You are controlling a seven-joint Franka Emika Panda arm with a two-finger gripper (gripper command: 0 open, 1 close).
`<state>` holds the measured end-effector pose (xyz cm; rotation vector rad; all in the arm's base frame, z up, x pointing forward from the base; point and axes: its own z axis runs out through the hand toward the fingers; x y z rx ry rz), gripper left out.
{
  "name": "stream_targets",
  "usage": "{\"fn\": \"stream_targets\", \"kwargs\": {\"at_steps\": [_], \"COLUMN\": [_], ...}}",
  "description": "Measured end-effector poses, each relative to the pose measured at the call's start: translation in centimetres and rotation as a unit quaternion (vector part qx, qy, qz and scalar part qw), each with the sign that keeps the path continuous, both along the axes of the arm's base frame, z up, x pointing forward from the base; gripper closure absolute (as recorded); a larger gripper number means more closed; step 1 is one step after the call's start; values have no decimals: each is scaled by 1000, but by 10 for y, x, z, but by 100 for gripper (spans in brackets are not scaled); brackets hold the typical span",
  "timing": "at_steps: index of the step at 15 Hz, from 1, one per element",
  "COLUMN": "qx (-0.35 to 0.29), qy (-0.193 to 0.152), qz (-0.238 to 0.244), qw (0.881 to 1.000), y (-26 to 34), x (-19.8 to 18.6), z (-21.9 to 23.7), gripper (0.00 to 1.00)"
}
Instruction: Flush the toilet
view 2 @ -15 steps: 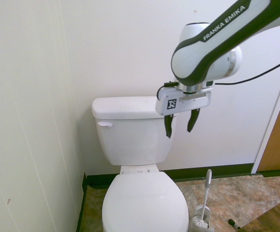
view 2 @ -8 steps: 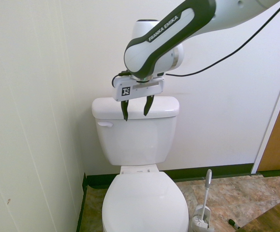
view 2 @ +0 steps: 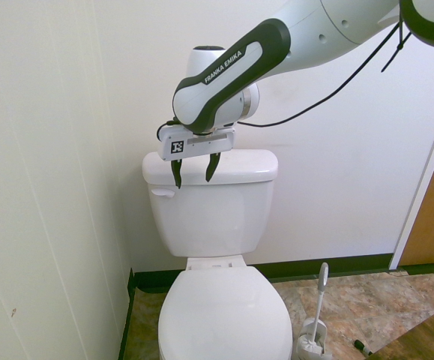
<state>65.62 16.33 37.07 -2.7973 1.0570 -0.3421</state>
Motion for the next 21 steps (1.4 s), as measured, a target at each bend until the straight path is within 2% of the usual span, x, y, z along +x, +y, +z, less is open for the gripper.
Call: {"fn": "stream_targets", "kwargs": {"at_steps": [8, 14, 21], "qx": [1, -2, -3], "qy": [-36, -23, -27], "qz": [8, 3, -6], "qw": [999, 1000, 1000], "y": [37, 57, 60], "x": [71, 92, 101], "z": [-21, -47, -53], "gripper": [100, 100, 100]}}
